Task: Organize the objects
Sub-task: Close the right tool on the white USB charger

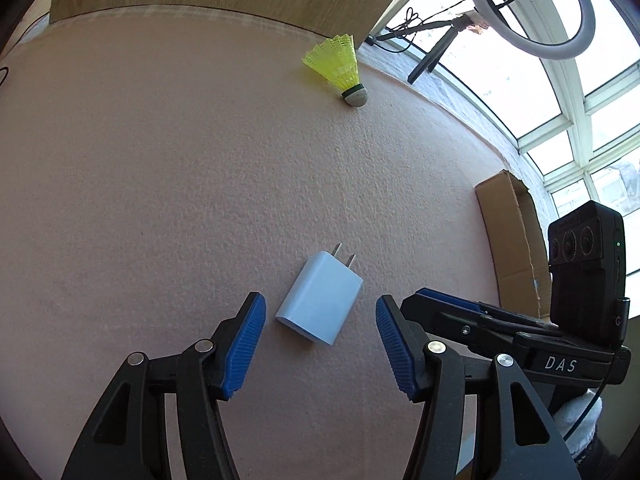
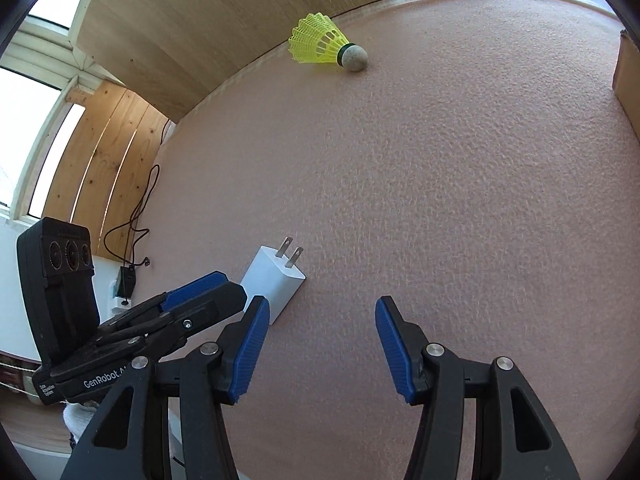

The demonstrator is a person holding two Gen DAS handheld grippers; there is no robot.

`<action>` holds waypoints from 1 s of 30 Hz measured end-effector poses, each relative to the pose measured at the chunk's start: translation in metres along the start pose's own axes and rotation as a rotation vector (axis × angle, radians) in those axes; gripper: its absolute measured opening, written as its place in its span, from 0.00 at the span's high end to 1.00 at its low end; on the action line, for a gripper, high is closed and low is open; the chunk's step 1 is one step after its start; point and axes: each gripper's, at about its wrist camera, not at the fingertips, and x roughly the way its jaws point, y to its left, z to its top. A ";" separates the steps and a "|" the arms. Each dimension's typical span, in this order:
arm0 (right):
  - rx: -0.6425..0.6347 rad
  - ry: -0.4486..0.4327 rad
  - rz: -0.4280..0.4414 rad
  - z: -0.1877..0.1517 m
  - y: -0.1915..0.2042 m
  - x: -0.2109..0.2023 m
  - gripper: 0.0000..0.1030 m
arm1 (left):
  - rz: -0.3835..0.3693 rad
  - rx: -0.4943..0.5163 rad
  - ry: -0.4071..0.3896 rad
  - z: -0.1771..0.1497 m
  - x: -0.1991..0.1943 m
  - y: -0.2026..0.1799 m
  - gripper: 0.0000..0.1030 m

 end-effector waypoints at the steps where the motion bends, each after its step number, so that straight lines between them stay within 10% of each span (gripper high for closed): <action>1: 0.013 0.002 0.001 0.001 -0.002 0.002 0.52 | -0.011 0.006 0.003 -0.003 0.001 -0.002 0.43; 30: 0.035 0.109 0.063 0.012 0.009 0.029 0.63 | 0.033 0.185 0.076 -0.020 0.023 -0.037 0.52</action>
